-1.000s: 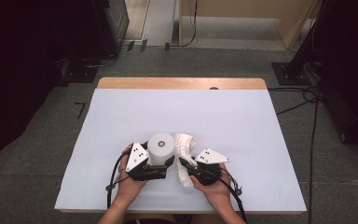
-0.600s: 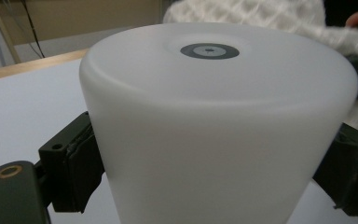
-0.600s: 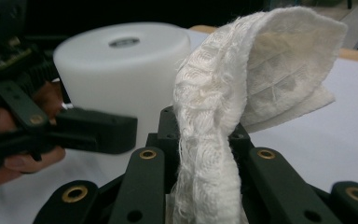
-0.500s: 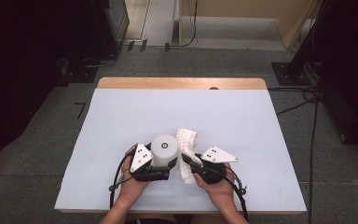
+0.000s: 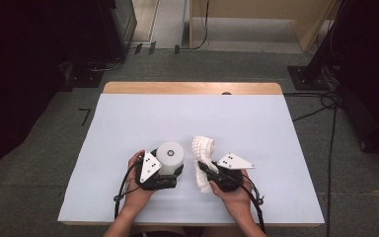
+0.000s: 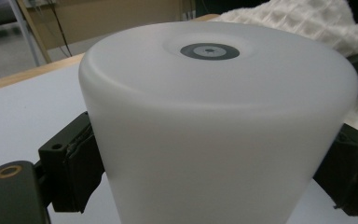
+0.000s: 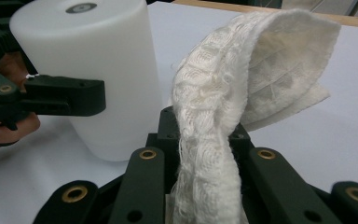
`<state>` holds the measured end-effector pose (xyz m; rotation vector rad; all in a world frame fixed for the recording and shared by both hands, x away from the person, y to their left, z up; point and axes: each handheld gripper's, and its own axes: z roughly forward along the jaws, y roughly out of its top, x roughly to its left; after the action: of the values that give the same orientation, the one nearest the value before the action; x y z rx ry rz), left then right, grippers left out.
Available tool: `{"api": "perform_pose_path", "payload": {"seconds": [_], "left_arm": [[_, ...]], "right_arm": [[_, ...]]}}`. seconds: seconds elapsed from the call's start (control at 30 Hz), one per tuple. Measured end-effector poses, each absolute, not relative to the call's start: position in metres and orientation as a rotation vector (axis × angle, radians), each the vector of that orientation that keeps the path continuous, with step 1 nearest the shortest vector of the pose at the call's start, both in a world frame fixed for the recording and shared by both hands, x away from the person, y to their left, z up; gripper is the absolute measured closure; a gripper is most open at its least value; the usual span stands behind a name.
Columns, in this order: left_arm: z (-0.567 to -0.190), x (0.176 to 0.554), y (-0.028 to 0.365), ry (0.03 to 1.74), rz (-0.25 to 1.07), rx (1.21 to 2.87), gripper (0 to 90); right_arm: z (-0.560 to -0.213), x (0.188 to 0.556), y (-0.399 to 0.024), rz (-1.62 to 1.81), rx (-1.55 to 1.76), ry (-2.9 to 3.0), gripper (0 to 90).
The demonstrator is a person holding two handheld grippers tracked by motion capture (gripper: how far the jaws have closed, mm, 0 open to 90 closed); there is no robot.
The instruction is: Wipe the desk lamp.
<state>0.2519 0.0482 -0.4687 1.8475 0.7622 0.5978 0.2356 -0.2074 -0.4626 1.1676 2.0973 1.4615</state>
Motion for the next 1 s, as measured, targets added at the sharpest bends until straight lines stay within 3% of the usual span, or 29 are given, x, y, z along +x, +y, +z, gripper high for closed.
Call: {"api": "perform_pose_path", "payload": {"seconds": [0.3, 0.37, 0.47, 0.7, 0.77, 1.0], "left_arm": [[-0.473, 0.250, 0.055, 0.799, 0.563, 1.819, 8.3], [-0.471, 0.248, 0.057, 0.826, 0.549, 1.790, 1.1], [-0.466, 0.243, 0.054, 0.859, 0.580, 1.758, 0.0], [-0.470, 0.241, 0.034, 0.981, 0.674, 1.794, 0.0], [-0.472, 0.242, 0.034, 1.003, 0.708, 1.796, 3.5], [-0.470, 0.245, 0.040, 0.990, 0.657, 1.803, 8.5]], "right_arm": [[-0.465, 0.236, -0.208, 1.449, 1.160, 2.109, 75.2], [-0.466, 0.236, -0.209, 1.446, 1.165, 2.109, 75.2], [-0.466, 0.236, -0.209, 1.448, 1.172, 2.107, 75.2], [-0.466, 0.237, -0.208, 1.447, 1.163, 2.109, 75.2], [-0.467, 0.236, -0.207, 1.447, 1.160, 2.109, 75.2], [-0.467, 0.235, -0.204, 1.449, 1.156, 2.120, 75.2]]}}
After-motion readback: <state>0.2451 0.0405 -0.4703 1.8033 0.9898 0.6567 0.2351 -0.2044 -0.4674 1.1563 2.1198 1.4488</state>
